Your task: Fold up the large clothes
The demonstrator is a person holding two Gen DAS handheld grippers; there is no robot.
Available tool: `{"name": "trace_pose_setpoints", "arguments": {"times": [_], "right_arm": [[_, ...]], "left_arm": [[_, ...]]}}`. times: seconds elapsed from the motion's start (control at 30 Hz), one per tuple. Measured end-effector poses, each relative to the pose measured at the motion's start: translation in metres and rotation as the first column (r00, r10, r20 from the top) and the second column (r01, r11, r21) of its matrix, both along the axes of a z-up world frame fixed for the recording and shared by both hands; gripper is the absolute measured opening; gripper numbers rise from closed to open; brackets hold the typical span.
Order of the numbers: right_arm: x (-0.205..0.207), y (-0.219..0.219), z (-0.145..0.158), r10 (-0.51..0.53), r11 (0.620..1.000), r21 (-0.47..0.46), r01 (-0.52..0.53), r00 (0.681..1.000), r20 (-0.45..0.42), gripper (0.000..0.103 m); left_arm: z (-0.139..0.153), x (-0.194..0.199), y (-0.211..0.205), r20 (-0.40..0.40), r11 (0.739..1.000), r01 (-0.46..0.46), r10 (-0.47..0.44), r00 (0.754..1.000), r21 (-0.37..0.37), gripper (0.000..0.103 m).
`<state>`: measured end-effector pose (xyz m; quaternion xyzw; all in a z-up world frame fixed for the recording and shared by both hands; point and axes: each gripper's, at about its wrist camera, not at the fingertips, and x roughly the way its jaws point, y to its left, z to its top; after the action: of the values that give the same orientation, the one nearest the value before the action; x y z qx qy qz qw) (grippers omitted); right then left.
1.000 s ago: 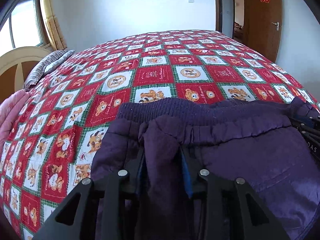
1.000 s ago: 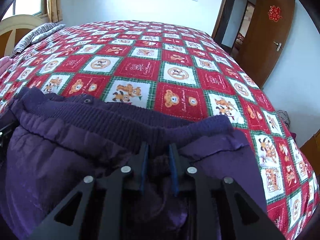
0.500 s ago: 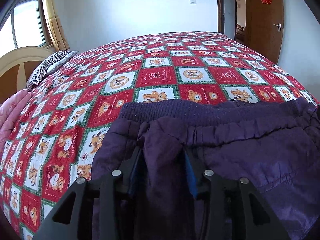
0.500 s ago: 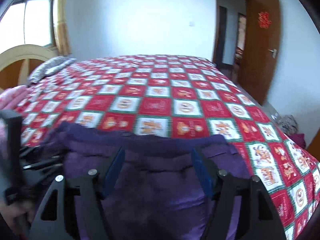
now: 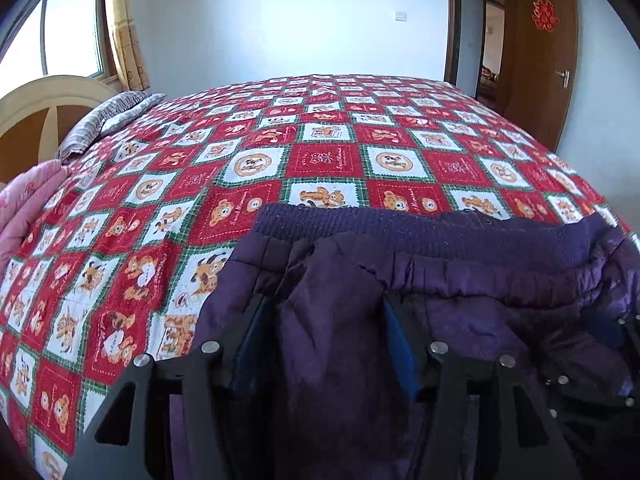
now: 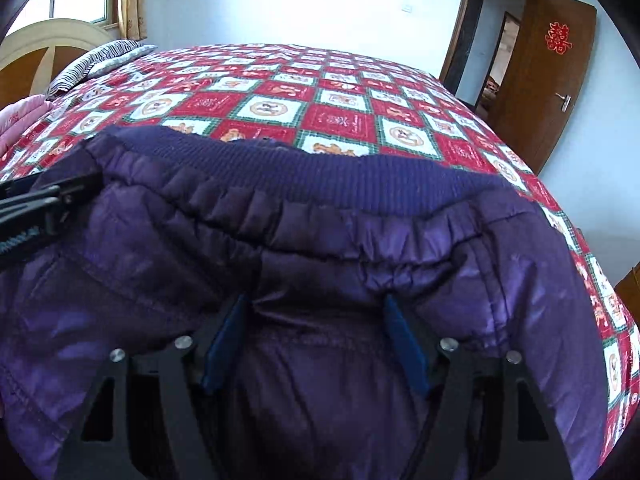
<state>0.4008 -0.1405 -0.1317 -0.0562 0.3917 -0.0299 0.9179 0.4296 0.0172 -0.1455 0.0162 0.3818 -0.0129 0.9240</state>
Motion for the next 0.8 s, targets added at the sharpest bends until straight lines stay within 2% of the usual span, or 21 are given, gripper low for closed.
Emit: {"name": "trace_pose_setpoints", "arguments": {"times": [0.13,0.27,0.33,0.4,0.43,0.5,0.57,0.7,0.77,0.8], "right_arm": [[-0.002,0.000,0.000,-0.003,1.000,-0.008,0.003,1.000,0.013,0.074],[-0.003,-0.001,-0.001,-0.006,1.000,-0.004,0.006,1.000,0.022,0.074],[-0.005,0.000,0.000,-0.009,1.000,-0.010,0.009,1.000,0.030,0.073],[-0.007,0.001,0.000,-0.012,1.000,-0.020,0.013,0.999,0.037,0.073],[-0.008,0.002,0.000,-0.012,1.000,-0.024,0.013,0.999,0.039,0.073],[-0.008,0.002,0.000,-0.014,1.000,-0.027,0.015,0.999,0.042,0.073],[-0.009,0.003,0.000,-0.016,0.999,-0.030,0.017,0.999,0.044,0.073],[-0.011,0.003,0.000,-0.018,0.999,-0.038,0.020,0.999,0.050,0.073],[-0.012,0.004,0.001,-0.020,0.999,-0.041,0.022,0.998,0.055,0.073],[-0.013,0.004,0.001,-0.021,0.999,-0.044,0.024,0.998,0.058,0.073]], "left_arm": [[0.015,-0.030,0.025,-0.007,0.996,-0.026,0.025,1.000,-0.082,0.059],[0.030,-0.086,0.054,0.044,0.992,-0.110,0.113,0.993,-0.062,0.064],[0.034,-0.113,0.071,0.059,0.986,-0.140,0.146,0.988,-0.096,0.067],[0.034,-0.139,0.087,0.059,0.974,-0.186,0.195,0.979,-0.129,0.075],[0.032,-0.149,0.093,0.053,0.966,-0.208,0.218,0.974,-0.156,0.083],[0.024,-0.166,0.106,0.026,0.935,-0.251,0.266,0.964,-0.248,0.086],[0.016,-0.172,0.111,0.007,0.912,-0.263,0.280,0.960,-0.313,0.087],[-0.007,-0.161,0.108,-0.047,0.893,-0.265,0.267,0.963,-0.364,0.087],[-0.016,-0.154,0.109,-0.051,0.874,-0.258,0.261,0.964,-0.411,0.089],[-0.021,-0.150,0.111,-0.053,0.862,-0.256,0.260,0.964,-0.437,0.093]]}}
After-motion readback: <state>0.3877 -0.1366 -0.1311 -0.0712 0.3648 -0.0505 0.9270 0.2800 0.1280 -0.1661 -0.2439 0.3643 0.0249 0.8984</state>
